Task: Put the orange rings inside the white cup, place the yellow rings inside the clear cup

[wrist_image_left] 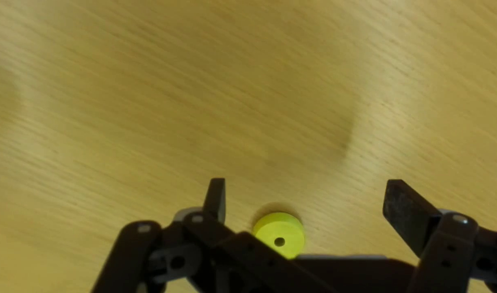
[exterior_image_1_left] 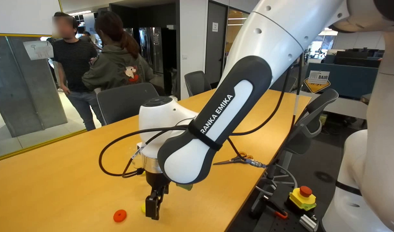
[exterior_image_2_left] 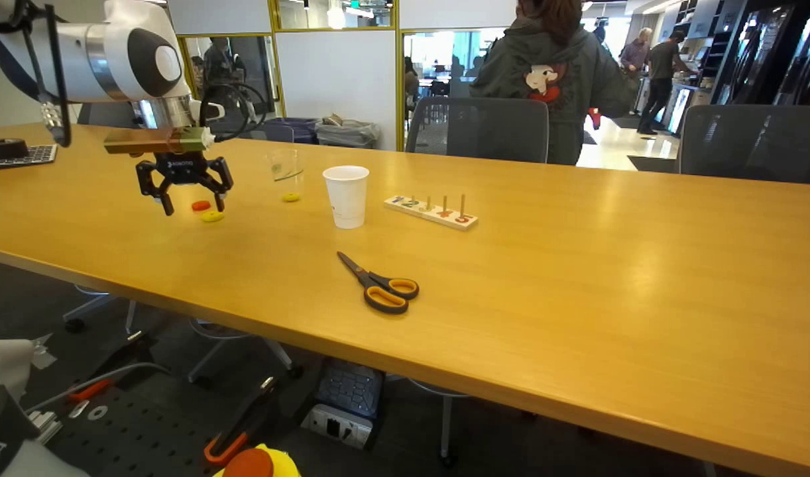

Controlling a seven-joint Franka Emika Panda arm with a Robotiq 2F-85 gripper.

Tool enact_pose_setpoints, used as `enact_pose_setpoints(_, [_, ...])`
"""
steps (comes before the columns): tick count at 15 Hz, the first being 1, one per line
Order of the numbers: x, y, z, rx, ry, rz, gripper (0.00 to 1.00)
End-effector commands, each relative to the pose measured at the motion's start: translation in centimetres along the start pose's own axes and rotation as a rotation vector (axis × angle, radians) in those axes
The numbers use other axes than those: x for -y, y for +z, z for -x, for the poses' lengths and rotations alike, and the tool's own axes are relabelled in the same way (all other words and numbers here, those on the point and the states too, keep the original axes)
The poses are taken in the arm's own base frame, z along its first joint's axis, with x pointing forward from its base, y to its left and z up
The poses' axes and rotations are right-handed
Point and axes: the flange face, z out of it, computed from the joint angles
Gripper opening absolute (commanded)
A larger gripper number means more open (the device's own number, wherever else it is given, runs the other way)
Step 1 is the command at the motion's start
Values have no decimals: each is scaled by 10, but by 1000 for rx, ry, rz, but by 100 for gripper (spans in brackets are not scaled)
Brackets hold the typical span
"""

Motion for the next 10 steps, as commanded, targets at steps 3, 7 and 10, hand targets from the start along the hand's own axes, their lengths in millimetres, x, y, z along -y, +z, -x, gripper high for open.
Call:
enact_pose_setpoints(3, [-1,9,-27,-13,-37,-5,100])
enact_pose_setpoints(7, [-6,15,-35,-15,-28,-4,100])
enact_pose_setpoints(10, [-10,17,-39,-16,-21,-6,100])
